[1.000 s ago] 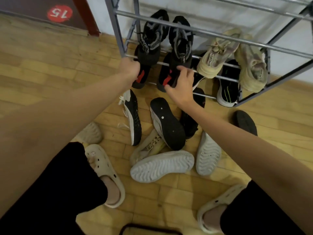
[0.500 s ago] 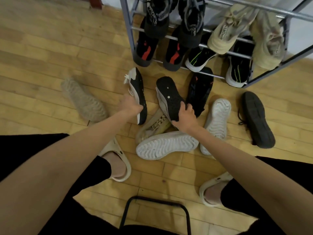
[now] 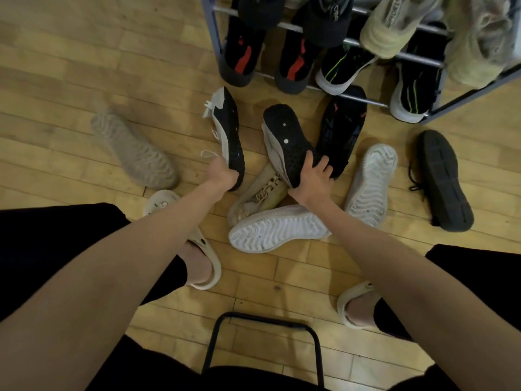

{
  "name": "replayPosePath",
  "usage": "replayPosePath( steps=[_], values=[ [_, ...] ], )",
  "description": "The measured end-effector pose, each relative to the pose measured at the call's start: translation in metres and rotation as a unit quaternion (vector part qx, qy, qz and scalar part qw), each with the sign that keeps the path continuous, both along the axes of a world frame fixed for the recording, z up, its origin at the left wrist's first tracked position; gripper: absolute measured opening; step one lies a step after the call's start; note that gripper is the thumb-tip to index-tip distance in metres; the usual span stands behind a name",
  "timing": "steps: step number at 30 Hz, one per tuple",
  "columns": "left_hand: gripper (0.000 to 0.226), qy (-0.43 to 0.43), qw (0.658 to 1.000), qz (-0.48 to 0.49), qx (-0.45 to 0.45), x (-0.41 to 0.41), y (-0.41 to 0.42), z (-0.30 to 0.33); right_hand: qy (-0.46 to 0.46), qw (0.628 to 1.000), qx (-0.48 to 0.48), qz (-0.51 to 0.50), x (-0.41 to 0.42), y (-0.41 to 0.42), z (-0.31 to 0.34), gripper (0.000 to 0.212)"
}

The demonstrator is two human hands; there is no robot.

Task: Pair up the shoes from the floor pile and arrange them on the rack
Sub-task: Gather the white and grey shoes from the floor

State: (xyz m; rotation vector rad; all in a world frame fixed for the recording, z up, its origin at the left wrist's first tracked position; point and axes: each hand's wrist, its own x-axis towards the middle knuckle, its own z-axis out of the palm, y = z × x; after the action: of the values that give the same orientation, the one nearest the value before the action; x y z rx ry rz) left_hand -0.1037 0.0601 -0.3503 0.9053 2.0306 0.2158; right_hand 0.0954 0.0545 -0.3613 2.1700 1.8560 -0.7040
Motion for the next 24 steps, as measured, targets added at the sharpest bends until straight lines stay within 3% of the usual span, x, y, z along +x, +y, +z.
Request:
replayPosePath(
  steps=[3, 7, 9, 12, 15, 18, 21, 24],
  values=[
    [0.038, 0.031, 0.996, -0.006, 0.080, -0.003, 0.007, 0.024, 0.084, 0.994, 0.062, -0.031, 0.011, 0.007, 0.022, 0.095],
    [0.056, 0.086, 0.963, -0.024, 0.255, -0.002, 0.029, 0.075, 0.177, 0.960, 0.190, -0.103, 0.022, 0.022, 0.068, 0.061],
    [0.039, 0.092, 0.951, -0.035, 0.293, 0.003, 0.045, 0.103, 0.214, 0.938, 0.235, -0.139, 0.029, 0.031, 0.091, 0.050],
    [0.027, 0.068, 0.960, -0.003, 0.270, 0.009, 0.058, 0.135, 0.253, 0.914, 0.292, -0.125, 0.038, 0.034, 0.119, 0.032],
    [0.025, -0.029, 0.972, 0.056, 0.228, 0.017, 0.050, 0.153, 0.301, 0.882, 0.355, -0.079, 0.039, 0.028, 0.139, 0.021],
    [0.010, -0.124, 0.973, 0.051, 0.186, 0.031, 0.035, 0.170, 0.345, 0.850, 0.389, -0.081, 0.042, 0.021, 0.160, 0.014],
    [0.036, -0.202, 0.971, -0.056, 0.113, 0.039, 0.024, 0.196, 0.356, 0.847, 0.383, -0.094, 0.053, 0.017, 0.177, 0.017],
    [0.071, -0.081, 0.968, -0.218, 0.099, 0.043, 0.015, 0.213, 0.347, 0.861, 0.360, -0.091, 0.066, 0.016, 0.187, 0.025]
  ],
)
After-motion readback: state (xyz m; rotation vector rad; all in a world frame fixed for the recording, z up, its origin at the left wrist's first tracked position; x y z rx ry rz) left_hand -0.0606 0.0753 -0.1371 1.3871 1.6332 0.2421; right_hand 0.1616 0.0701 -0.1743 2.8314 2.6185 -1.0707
